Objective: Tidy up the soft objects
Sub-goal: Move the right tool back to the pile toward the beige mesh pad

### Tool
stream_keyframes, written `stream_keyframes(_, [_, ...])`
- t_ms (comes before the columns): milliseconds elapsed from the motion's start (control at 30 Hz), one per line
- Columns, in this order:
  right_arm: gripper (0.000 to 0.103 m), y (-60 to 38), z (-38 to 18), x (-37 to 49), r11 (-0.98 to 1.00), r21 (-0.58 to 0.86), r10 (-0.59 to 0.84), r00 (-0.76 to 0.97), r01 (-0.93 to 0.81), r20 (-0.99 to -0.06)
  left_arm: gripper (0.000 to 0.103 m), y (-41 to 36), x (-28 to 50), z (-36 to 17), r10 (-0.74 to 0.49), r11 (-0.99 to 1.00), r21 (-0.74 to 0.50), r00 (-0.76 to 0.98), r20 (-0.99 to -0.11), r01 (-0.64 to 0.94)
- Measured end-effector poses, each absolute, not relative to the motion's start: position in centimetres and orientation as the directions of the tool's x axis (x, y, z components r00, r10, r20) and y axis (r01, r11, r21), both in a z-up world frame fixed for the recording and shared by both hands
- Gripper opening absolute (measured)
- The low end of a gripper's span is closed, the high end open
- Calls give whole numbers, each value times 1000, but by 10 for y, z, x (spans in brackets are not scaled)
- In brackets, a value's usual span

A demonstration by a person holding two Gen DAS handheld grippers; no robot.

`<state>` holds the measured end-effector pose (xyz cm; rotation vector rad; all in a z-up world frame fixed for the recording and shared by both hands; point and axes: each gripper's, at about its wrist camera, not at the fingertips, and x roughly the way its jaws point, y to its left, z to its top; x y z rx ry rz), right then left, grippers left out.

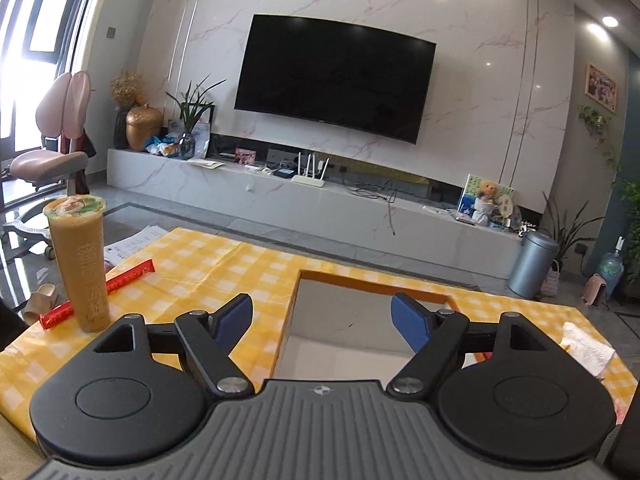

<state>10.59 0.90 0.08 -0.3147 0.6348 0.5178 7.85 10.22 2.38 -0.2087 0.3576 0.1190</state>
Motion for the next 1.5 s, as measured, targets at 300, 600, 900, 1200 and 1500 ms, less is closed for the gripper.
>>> stream_keyframes(300, [100,-37,39,108,890,-11,368,733,-456,-572,93,87,52,58,37,978,-186,962,-271,-90])
stream_keyframes(600, [100,-153,101,95,979,94,206,851,-183,-483,96,34,36,83,-27,995,-96,983,-179,10])
stream_keyframes(900, [100,-292,74,71,964,226,36,768,143,-639,101,-44,69,65,-298,955,-94,912,-282,283])
stream_keyframes(1200, [100,-316,29,98,964,158,-16,638,214,-770,103,-117,95,24,-506,850,-85,763,-401,519])
stream_keyframes(1500, [100,-331,2,112,953,214,56,565,217,-823,103,-139,113,11,-450,884,-94,780,-434,458])
